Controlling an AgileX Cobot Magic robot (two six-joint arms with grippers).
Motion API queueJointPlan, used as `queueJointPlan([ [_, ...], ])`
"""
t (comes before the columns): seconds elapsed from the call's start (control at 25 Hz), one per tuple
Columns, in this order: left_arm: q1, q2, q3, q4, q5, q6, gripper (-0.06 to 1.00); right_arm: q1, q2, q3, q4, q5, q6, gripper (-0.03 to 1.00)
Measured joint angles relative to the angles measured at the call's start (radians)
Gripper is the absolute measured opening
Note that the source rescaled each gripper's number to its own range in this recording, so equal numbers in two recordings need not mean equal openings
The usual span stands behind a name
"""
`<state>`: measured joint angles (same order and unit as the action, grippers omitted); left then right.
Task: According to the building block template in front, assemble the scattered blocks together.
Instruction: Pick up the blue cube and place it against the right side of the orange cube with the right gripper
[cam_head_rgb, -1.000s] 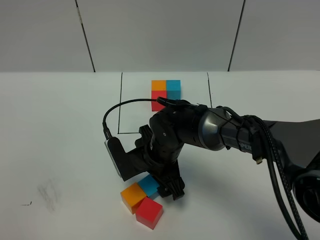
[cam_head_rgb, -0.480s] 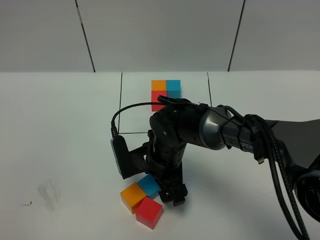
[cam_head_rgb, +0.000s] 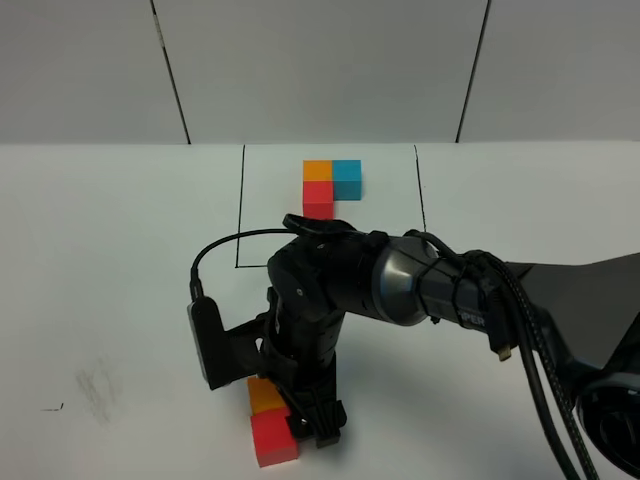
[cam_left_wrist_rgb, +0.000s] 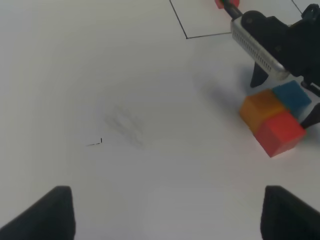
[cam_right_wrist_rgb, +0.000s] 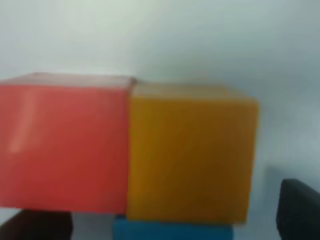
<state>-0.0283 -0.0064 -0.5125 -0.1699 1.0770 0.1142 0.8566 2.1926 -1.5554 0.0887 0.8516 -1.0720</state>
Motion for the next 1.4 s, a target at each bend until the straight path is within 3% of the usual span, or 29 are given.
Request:
queueJointPlan([
  [0.16,0.0,0.0,0.0,0.0,0.0,0.0,0.96,0.014,-0.001,0.0,-0.027,0.003,0.017,0.76],
  [0.4,0.0,0.0,0.0,0.0,0.0,0.0,0.96,0.014,-0.044,0.0,-0.291,0.049,0.227,0.76],
  [0.48,0.0,0.0,0.0,0.0,0.0,0.0,0.96,0.014,-0.063,0.0,-0.334,0.067,0.282,0.76],
  [0.8,0.0,0.0,0.0,0.0,0.0,0.002,0.96,0.014,-0.082,0.0,-0.232,0.124,0.286,0.76],
  [1.0,0.0,0.0,0.0,0.0,0.0,0.002,0.96,0.014,-0.082,0.0,-0.223,0.139,0.29,0.76],
  [1.4,0.0,0.0,0.0,0.0,0.0,0.002,0.96,-0.026,-0.162,0.0,-0.24,0.2,0.484,0.76],
])
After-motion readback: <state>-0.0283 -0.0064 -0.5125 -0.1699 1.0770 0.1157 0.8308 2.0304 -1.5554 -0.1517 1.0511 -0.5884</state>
